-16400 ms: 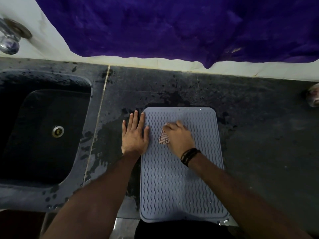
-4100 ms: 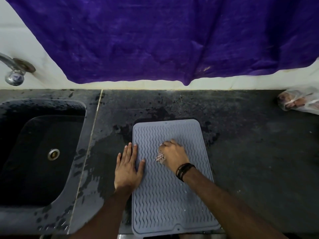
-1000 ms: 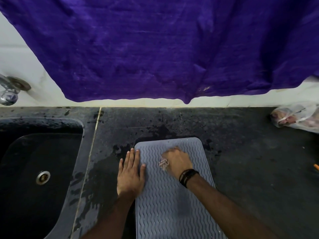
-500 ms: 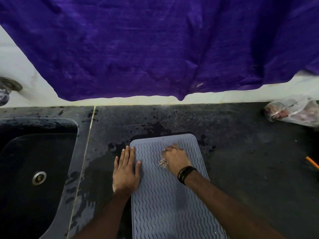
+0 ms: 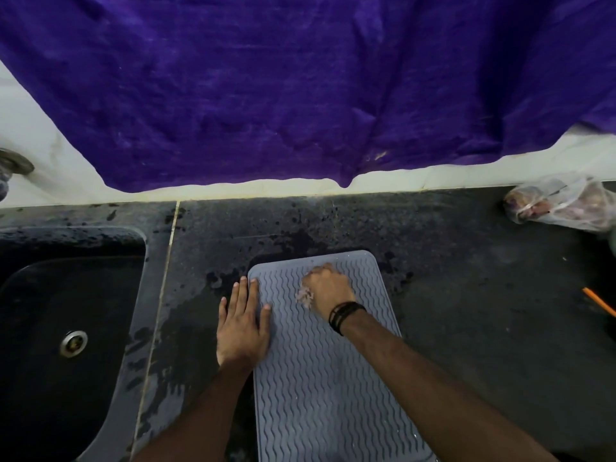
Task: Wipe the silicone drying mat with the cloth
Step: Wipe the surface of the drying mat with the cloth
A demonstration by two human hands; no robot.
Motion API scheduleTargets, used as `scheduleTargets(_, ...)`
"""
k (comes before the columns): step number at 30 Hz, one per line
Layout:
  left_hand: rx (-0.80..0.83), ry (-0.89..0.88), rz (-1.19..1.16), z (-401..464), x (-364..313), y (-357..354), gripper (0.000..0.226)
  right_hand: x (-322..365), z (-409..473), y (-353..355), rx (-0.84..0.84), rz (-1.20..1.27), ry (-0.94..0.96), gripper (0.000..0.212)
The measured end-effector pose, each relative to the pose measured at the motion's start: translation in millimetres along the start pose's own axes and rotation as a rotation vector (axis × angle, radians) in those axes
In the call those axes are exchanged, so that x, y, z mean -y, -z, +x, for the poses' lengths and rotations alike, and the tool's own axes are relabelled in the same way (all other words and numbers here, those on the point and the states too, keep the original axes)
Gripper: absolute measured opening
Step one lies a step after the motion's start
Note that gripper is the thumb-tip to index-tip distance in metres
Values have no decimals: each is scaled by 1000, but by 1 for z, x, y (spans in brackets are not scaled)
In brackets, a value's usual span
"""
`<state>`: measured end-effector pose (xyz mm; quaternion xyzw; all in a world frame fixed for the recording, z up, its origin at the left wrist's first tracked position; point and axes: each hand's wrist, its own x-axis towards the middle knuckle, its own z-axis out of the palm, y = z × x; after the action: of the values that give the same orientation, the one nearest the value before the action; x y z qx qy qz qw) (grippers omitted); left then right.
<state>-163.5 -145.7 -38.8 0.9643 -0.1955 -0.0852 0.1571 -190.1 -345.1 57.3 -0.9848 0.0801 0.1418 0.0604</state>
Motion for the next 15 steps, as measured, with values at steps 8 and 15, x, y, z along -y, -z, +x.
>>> scheduleTargets(8,-20,-13,-4,0,1,-3,67,-4,-48,-33,7,37,52,43)
scheduleTargets(15,-4,-3,-11,0,0,-1,67,-2,-49,-16,48,-11,64,25)
